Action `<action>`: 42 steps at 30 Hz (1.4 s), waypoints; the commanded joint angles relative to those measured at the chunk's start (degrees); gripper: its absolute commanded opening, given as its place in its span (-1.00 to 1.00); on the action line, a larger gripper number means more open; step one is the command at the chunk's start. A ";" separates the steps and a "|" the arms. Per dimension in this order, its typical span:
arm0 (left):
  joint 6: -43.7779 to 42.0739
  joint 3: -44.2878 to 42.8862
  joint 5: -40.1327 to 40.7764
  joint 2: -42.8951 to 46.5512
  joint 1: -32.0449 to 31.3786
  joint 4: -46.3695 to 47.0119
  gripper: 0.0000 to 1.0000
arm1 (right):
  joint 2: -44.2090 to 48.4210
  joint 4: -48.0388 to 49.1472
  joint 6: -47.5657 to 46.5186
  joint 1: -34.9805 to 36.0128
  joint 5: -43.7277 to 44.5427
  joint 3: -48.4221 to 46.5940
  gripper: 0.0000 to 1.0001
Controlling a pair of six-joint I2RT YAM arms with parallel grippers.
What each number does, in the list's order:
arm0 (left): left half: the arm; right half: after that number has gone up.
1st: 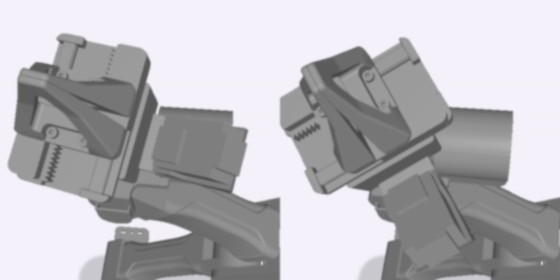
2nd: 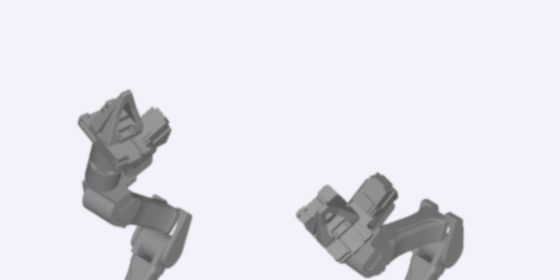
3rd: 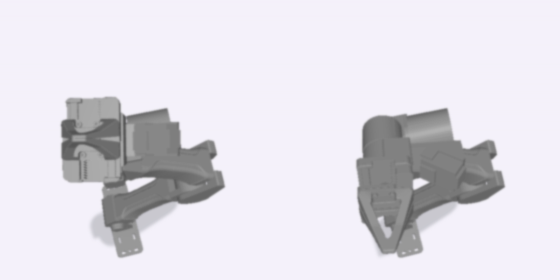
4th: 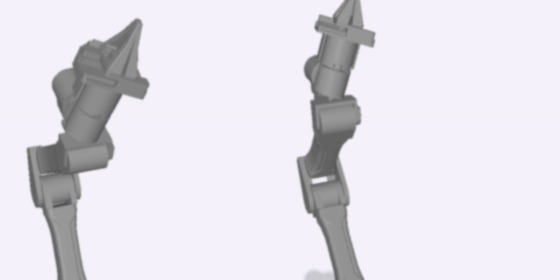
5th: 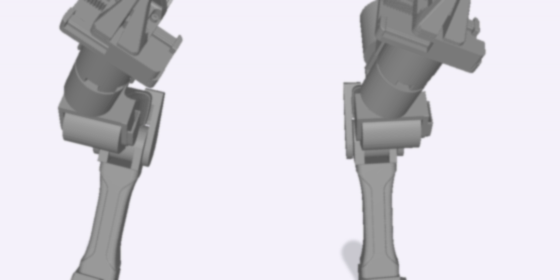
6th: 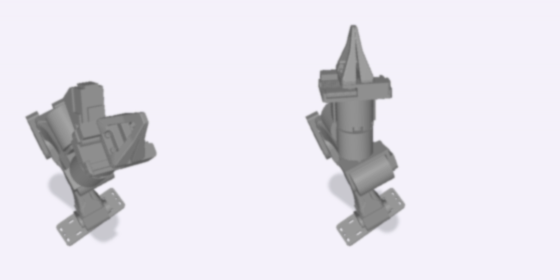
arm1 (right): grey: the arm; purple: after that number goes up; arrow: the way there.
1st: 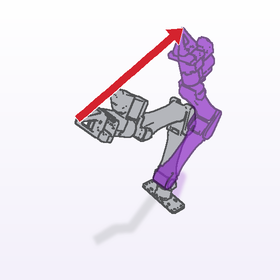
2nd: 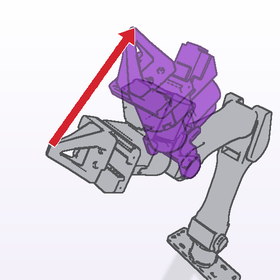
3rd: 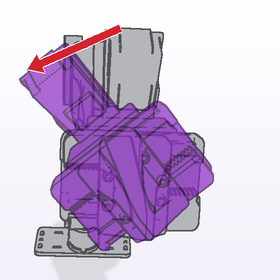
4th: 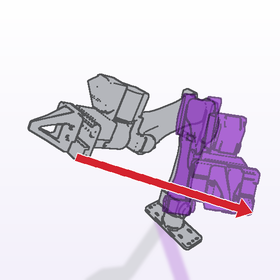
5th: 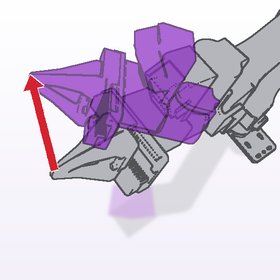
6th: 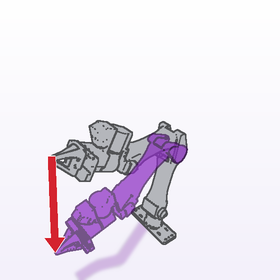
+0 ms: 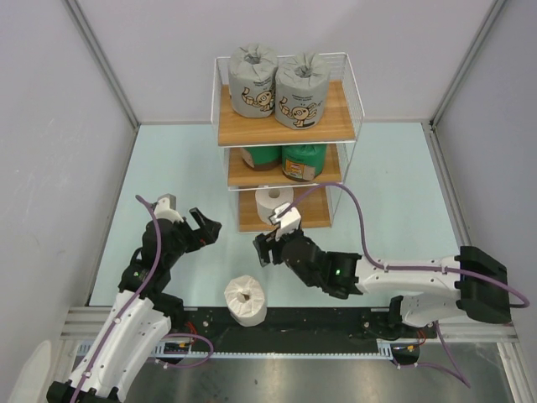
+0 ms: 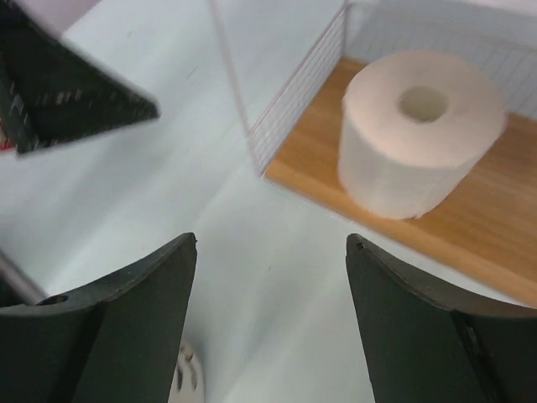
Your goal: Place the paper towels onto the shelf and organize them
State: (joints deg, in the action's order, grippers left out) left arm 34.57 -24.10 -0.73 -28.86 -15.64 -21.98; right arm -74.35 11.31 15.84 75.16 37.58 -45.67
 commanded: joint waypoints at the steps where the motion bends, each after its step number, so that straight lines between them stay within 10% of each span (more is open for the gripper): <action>1: 0.85 0.10 -1.20 -0.14 -0.27 1.41 0.99 | -1.94 -7.71 5.43 5.17 -3.30 -0.82 0.54; 42: 1.64 0.19 -0.67 1.44 -0.88 0.27 1.00 | -10.47 -10.95 2.54 11.07 -18.95 -5.04 0.57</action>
State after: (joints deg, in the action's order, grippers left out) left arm 34.74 -24.10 -0.73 -28.08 -16.19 -22.00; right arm -83.20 3.38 20.38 85.97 18.94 -47.24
